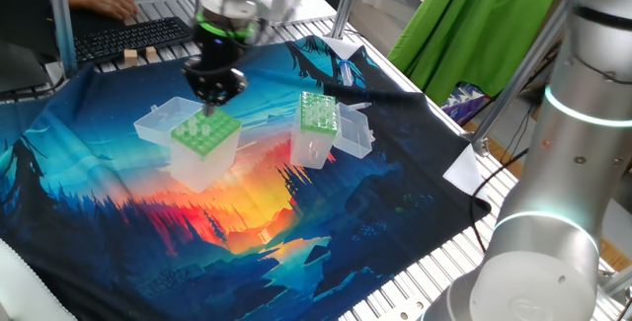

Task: Transfer all large pipette tips from one holder to another

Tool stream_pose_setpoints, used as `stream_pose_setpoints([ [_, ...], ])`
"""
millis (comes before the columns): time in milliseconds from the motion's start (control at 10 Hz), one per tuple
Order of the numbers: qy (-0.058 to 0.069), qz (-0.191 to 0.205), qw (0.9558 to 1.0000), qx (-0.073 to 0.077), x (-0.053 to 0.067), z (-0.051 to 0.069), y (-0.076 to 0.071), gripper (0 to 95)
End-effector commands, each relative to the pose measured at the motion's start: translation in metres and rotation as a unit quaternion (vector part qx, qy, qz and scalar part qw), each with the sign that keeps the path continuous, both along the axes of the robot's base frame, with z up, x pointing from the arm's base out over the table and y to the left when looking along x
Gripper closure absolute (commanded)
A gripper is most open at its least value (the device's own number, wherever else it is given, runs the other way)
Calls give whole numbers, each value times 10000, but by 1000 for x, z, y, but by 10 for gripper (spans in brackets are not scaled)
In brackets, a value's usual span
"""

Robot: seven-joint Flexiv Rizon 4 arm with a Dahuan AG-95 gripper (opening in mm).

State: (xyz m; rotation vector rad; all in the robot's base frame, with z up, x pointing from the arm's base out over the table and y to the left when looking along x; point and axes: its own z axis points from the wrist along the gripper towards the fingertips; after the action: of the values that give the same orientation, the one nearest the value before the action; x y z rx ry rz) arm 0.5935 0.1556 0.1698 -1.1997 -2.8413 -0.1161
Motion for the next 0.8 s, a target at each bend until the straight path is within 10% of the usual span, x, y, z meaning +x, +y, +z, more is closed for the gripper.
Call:
stream_pose_setpoints([
  [100, -25, -14, 10000, -13, 1, -4, 3, 760],
  [800, -24, -14, 10000, -29, 12, -3, 9, 760],
])
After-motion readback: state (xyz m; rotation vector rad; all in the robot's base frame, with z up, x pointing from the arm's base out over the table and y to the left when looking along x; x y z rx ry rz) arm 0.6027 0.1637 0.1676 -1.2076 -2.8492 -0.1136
